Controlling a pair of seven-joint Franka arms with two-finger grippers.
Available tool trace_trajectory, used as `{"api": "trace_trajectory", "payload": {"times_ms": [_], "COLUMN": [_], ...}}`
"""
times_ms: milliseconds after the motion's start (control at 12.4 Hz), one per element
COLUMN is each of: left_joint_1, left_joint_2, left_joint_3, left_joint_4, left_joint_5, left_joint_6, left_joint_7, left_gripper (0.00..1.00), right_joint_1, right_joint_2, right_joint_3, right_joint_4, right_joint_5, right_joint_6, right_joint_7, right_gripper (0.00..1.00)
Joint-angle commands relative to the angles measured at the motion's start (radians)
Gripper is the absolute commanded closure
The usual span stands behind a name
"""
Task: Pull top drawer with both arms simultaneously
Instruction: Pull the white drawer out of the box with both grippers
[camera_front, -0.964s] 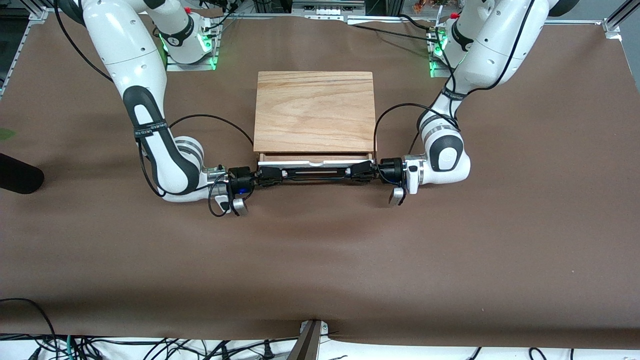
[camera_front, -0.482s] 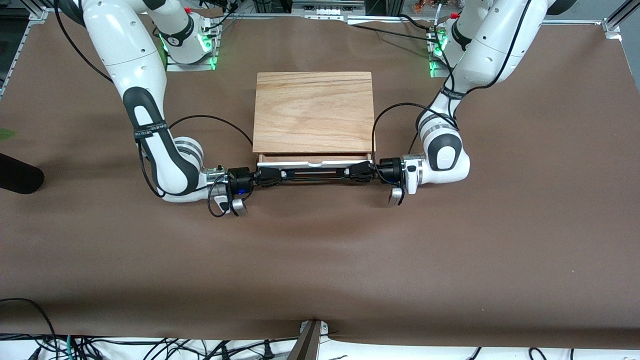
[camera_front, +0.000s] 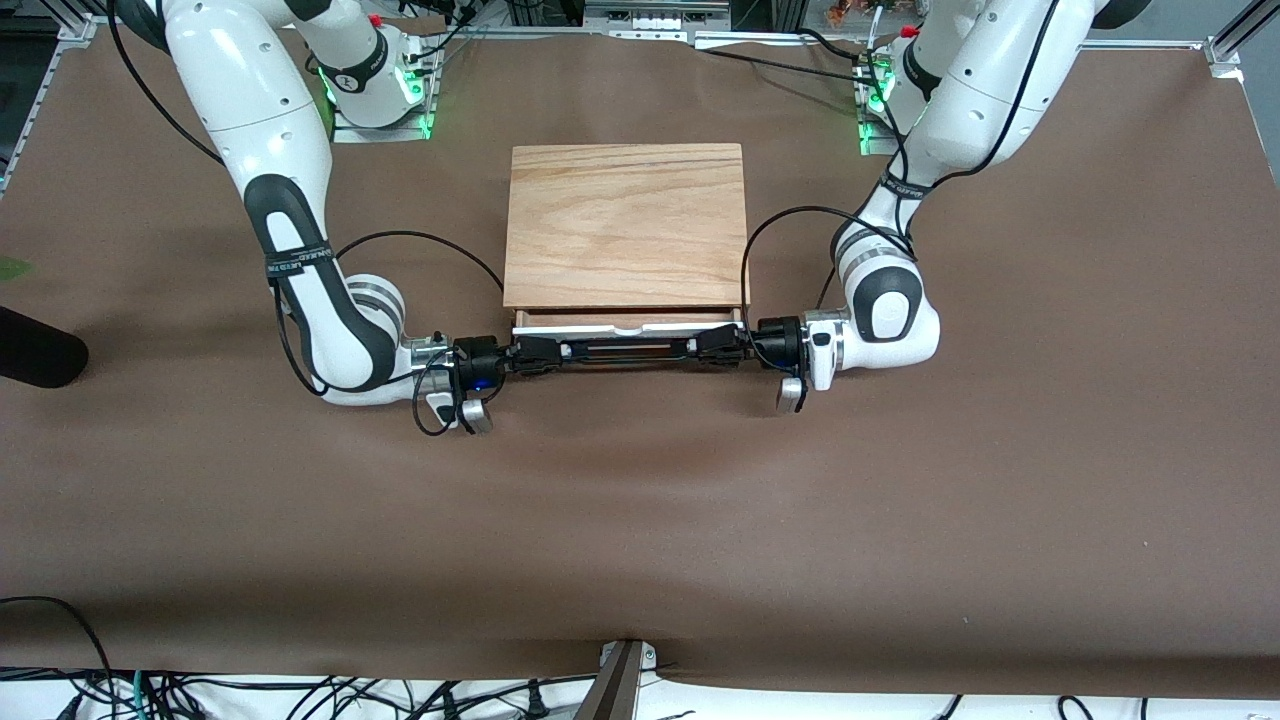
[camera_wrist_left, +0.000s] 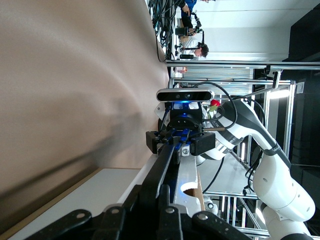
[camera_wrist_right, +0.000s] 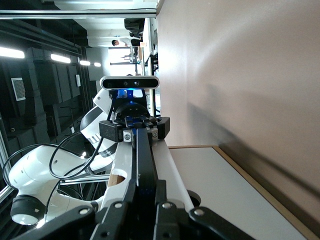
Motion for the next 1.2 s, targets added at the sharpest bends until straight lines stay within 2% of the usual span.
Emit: {"api": "trace_trajectory", "payload": {"times_ms": [0, 562, 1125], "left_joint_1": [-0.005, 0.007, 0.01], "left_joint_2": [-0.04, -0.045, -0.042], "left_joint_3": [0.018, 0.018, 0.018], "left_joint_4": [0.037, 0.021, 0.021], "left_joint_5": [-0.033, -0.035, -0.093], "left_joint_6": [0.069, 0.056, -0.017], "left_joint_7": [-0.069, -0.014, 0.035], "left_gripper": [1.0, 1.0, 1.0], "right_joint_1": [-0.056, -0.05, -0.041], "right_joint_2": [-0.031, -0.031, -0.035], "right_joint_3": [0.012, 0.012, 0.015], "right_joint_4": [0.085, 0.085, 0.066], "right_joint_5": [0.08, 0.08, 0.069], "right_joint_6": [-0.044, -0.043, -0.044], "right_joint_7": [0.125, 0.124, 0.109], "right_gripper": [1.0, 1.0, 1.0]}}
